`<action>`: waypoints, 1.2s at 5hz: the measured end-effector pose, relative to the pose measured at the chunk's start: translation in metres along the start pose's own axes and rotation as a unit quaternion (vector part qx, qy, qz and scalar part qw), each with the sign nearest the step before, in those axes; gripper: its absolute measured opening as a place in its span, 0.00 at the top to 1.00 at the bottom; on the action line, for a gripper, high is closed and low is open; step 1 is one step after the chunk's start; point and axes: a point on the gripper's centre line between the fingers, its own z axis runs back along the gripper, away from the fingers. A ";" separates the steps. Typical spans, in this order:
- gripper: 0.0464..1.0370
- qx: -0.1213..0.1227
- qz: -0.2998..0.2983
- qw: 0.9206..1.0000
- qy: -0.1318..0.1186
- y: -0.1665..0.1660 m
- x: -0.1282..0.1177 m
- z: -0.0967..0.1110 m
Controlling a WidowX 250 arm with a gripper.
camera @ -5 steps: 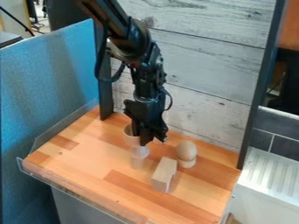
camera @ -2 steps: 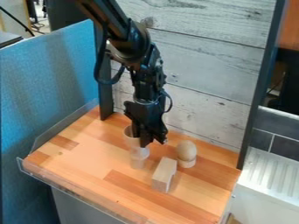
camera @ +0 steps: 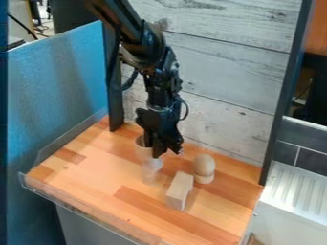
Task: Put the object on the top of cone
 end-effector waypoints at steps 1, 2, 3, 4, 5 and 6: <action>0.91 0.003 0.004 1.000 0.003 0.005 0.002 -0.002; 0.91 0.001 -0.002 1.000 0.006 0.005 0.001 -0.004; 0.91 -0.010 -0.006 1.000 0.008 0.002 -0.001 -0.004; 0.91 -0.015 -0.012 1.000 0.007 -0.001 -0.006 -0.002; 0.91 -0.021 -0.010 1.000 0.007 0.001 -0.014 0.001; 0.91 -0.026 -0.007 1.000 0.005 0.004 -0.022 0.005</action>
